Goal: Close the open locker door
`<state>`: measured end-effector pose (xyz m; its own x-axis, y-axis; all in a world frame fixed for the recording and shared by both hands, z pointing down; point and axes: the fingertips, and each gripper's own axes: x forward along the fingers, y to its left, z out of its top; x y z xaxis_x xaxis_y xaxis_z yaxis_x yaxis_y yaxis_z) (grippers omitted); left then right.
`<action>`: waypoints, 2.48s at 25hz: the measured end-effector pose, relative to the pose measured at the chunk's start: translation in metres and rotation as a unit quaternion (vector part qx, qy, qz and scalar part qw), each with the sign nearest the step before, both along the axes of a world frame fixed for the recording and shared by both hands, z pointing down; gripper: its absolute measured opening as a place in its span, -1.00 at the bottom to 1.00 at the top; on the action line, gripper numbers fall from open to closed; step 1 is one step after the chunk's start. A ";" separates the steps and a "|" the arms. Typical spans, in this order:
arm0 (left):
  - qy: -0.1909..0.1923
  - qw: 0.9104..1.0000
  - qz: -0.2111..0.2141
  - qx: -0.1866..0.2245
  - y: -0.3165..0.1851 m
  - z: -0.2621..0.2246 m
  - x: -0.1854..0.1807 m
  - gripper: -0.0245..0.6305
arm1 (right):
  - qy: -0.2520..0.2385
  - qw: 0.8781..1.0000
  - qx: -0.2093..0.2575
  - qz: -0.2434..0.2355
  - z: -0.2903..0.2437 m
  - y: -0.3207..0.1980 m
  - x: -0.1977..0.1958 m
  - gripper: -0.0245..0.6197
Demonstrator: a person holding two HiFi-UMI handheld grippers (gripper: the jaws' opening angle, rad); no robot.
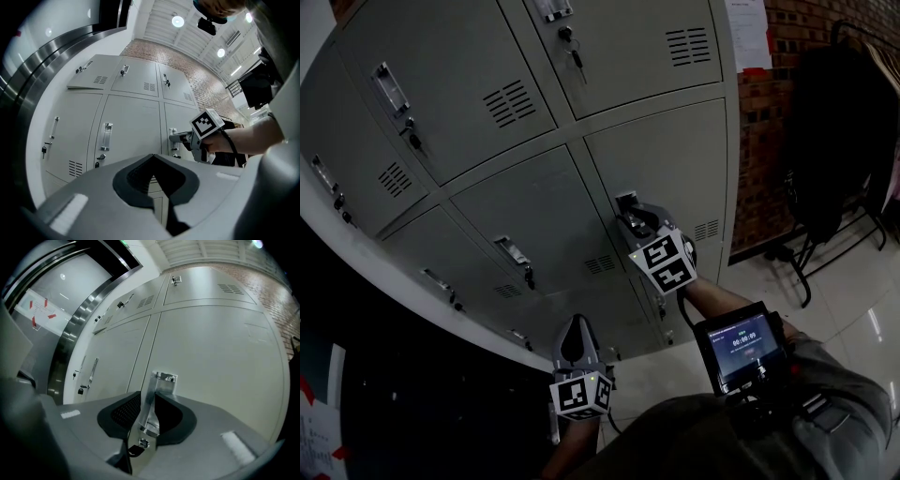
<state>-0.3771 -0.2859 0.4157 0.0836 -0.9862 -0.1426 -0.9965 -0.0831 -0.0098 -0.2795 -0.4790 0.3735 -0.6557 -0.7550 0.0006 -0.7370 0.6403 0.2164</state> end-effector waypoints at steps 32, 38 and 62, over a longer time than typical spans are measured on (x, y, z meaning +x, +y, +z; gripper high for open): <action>-0.014 1.000 0.009 -0.001 0.070 -0.015 0.191 -0.93 | -0.035 0.999 0.022 -0.013 -0.009 0.161 0.208 -0.90; -0.020 1.000 0.005 -0.006 0.096 -0.017 0.220 -0.93 | -0.041 0.999 0.017 -0.011 -0.006 0.201 0.242 -0.90; -0.003 0.998 0.060 -0.006 0.277 -0.010 0.171 -0.93 | -0.002 0.998 -0.010 0.064 0.022 0.434 0.214 -0.90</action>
